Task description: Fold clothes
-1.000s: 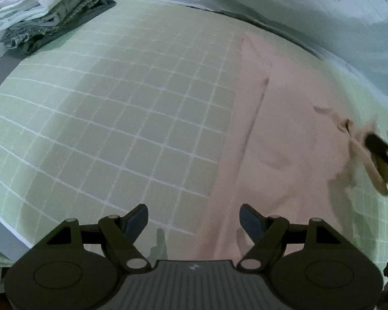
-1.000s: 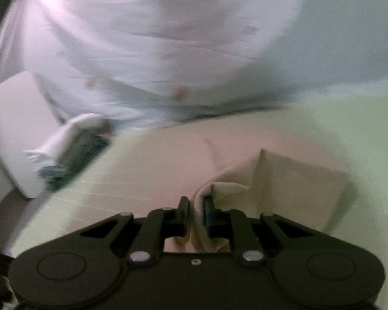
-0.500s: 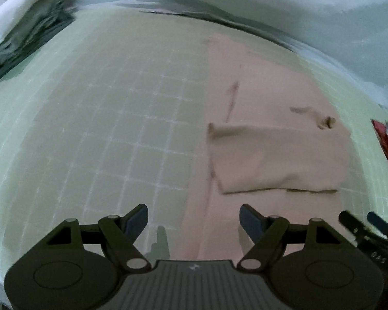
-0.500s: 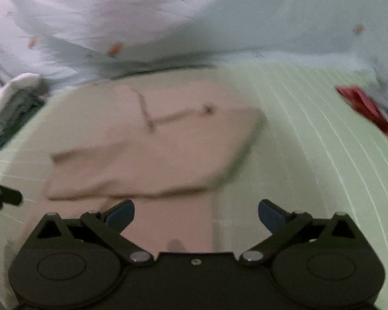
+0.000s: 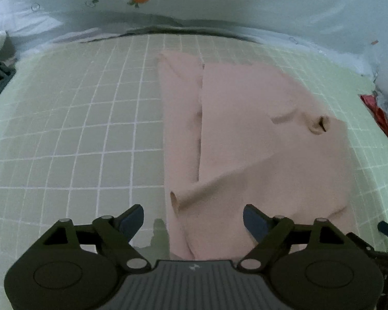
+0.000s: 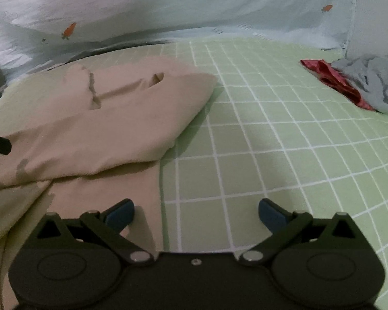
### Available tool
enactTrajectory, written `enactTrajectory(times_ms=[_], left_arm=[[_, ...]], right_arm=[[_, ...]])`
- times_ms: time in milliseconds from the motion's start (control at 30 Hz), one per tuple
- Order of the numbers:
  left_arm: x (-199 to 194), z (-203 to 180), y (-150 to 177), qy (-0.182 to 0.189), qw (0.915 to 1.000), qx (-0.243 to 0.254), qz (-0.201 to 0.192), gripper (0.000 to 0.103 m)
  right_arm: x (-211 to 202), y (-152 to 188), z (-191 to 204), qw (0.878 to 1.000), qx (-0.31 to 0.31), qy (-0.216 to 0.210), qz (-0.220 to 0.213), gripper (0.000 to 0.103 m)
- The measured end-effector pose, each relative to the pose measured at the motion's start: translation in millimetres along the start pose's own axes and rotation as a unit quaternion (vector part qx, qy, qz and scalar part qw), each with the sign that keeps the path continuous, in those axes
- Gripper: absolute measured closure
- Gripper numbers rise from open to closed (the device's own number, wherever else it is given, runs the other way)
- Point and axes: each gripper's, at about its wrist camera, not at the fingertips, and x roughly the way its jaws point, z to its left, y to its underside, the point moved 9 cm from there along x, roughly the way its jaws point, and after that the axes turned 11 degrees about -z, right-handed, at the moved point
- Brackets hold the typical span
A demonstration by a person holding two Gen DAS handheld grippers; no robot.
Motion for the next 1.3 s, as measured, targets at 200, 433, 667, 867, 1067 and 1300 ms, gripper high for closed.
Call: enactTrajectory(times_ms=[200, 433, 667, 867, 1067, 1300], left_arm=[[8.5, -1.6, -3.0, 0.026, 0.9996, 0.006, 0.001, 0.084], [-14.8, 12.3, -21.1, 0.037, 0.9976, -0.037, -0.044, 0.101], [-44.8, 67.6, -65.6, -0.013, 0.9901, -0.071, -0.120, 0.101], [-64.1, 159.7, -91.3, -0.108, 0.9745, -0.113, -0.161, 0.101], [-79.7, 232.4, -89.5, -0.161, 0.9552, -0.186, -0.164, 0.101], [-87.1, 258.6, -51.8, -0.214, 0.9430, -0.222, -0.125, 0.072]], right_arm=[[4.4, -2.5, 1.5, 1.000, 0.010, 0.020, 0.000, 0.000], [5.3, -4.4, 3.1, 0.999, 0.010, 0.027, 0.020, 0.000], [-1.3, -4.8, 14.5, 0.999, -0.026, 0.023, 0.028, 0.000], [-5.6, -8.4, 30.5, 0.998, -0.054, 0.008, 0.022, 0.000], [-13.9, -9.6, 42.0, 0.997, -0.073, 0.006, 0.015, 0.000], [-27.8, -7.4, 47.6, 0.996, -0.085, 0.012, 0.010, 0.000]])
